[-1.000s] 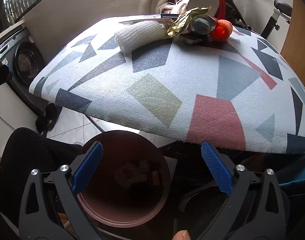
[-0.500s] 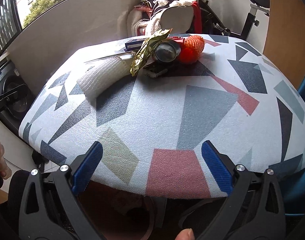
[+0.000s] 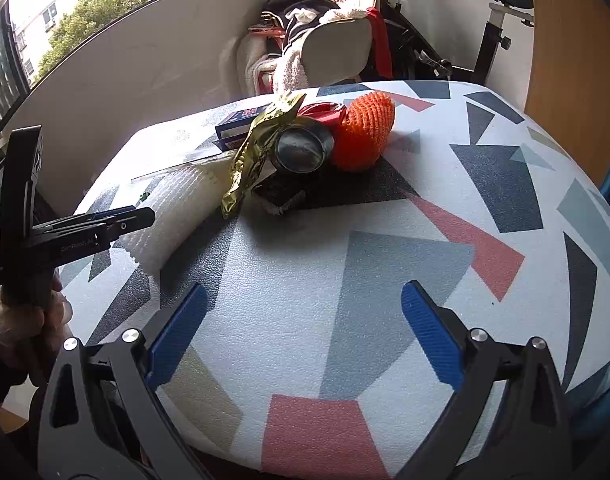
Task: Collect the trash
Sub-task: 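Reach the right tool to the gold foil wrapper and grasp it, then lift the gold foil with the right tool while the left tool grasps the bubble wrap, then lower the gold foil and bubble wrap into the brown bin and open both tools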
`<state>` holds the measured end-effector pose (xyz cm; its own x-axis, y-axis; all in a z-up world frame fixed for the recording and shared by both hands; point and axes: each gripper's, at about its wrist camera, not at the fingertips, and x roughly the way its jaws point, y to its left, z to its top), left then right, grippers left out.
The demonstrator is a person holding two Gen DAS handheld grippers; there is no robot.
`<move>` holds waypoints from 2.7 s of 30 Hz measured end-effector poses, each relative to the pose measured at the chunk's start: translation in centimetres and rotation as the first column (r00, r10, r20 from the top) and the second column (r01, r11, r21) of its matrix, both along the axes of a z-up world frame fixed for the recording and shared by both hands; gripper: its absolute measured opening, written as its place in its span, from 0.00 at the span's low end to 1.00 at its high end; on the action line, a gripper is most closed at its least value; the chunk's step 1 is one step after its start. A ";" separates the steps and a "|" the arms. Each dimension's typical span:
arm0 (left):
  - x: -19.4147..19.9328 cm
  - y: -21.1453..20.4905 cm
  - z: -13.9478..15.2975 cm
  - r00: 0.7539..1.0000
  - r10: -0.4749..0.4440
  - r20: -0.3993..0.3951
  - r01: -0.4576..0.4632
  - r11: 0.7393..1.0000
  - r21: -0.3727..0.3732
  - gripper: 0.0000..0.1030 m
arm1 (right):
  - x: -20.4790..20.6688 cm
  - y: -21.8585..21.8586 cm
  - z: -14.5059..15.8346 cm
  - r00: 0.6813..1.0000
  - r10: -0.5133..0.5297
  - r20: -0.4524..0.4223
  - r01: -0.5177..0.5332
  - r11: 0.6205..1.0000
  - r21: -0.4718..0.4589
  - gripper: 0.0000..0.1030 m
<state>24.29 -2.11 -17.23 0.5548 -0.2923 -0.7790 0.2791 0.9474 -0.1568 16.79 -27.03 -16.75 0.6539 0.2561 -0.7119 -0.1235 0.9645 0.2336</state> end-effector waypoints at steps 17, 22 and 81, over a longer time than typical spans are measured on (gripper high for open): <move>-7.6 0.9 3.7 0.994 -0.088 0.071 0.096 0.989 -0.116 0.13 | 10.8 4.6 1.2 0.999 0.003 0.039 -0.008 0.993 0.118 0.58; -9.6 2.5 4.8 0.993 -0.016 0.117 0.033 0.989 -0.146 0.12 | 12.7 4.4 -0.2 0.997 -0.067 -0.033 0.071 0.988 0.139 0.31; -25.1 4.0 3.6 0.997 0.065 0.045 -0.056 0.983 -0.173 0.56 | -13.7 1.1 3.0 0.992 0.046 0.116 -0.059 0.993 0.107 0.15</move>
<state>-0.85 1.93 -13.63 0.6128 -0.3841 -0.6906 0.2341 0.9229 -0.3056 3.13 -25.92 -13.73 0.7121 0.3650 -0.5998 -0.2050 0.9251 0.3196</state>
